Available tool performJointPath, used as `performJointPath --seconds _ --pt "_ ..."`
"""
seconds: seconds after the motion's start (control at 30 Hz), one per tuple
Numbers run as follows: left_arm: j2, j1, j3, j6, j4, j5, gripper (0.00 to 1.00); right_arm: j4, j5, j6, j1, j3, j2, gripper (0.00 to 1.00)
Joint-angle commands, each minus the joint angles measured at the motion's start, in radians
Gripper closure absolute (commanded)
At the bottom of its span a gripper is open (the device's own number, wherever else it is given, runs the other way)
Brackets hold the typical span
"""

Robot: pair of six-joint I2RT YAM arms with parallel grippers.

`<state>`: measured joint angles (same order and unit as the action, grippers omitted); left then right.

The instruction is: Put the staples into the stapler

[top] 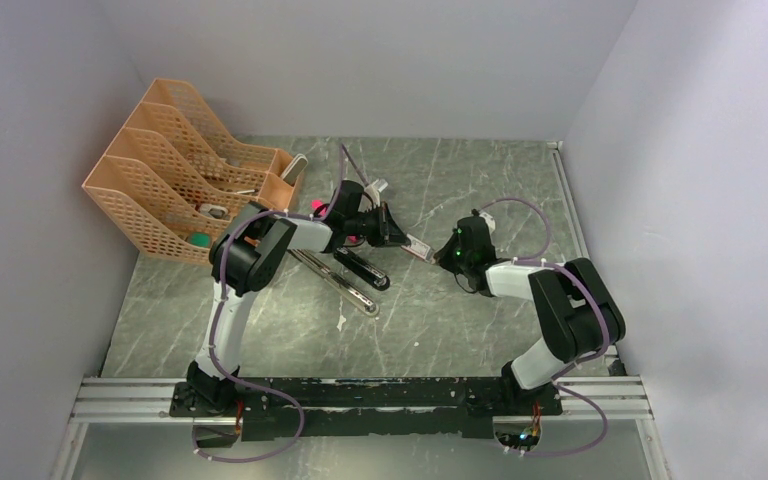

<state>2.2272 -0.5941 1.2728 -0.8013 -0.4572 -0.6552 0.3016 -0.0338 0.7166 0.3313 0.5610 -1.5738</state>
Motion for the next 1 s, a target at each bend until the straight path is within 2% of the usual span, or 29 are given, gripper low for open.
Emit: performJointPath --seconds 0.0,0.4,0.7,0.97 --pt "-0.048 0.018 -0.003 0.001 -0.041 -0.017 0.93 -0.043 -0.009 -0.019 -0.029 -0.018 0.018 1.00" --pt "-0.036 0.071 0.054 0.013 -0.014 -0.040 0.93 -0.121 0.045 -0.104 -0.165 -0.055 0.085 1.00" --pt "0.030 0.069 0.154 0.007 0.021 -0.041 0.93 -0.192 0.035 -0.176 -0.175 -0.050 0.157 1.00" --pt "0.117 0.018 0.272 0.013 0.080 -0.029 0.91 -0.193 0.079 -0.224 -0.175 -0.039 0.164 1.00"
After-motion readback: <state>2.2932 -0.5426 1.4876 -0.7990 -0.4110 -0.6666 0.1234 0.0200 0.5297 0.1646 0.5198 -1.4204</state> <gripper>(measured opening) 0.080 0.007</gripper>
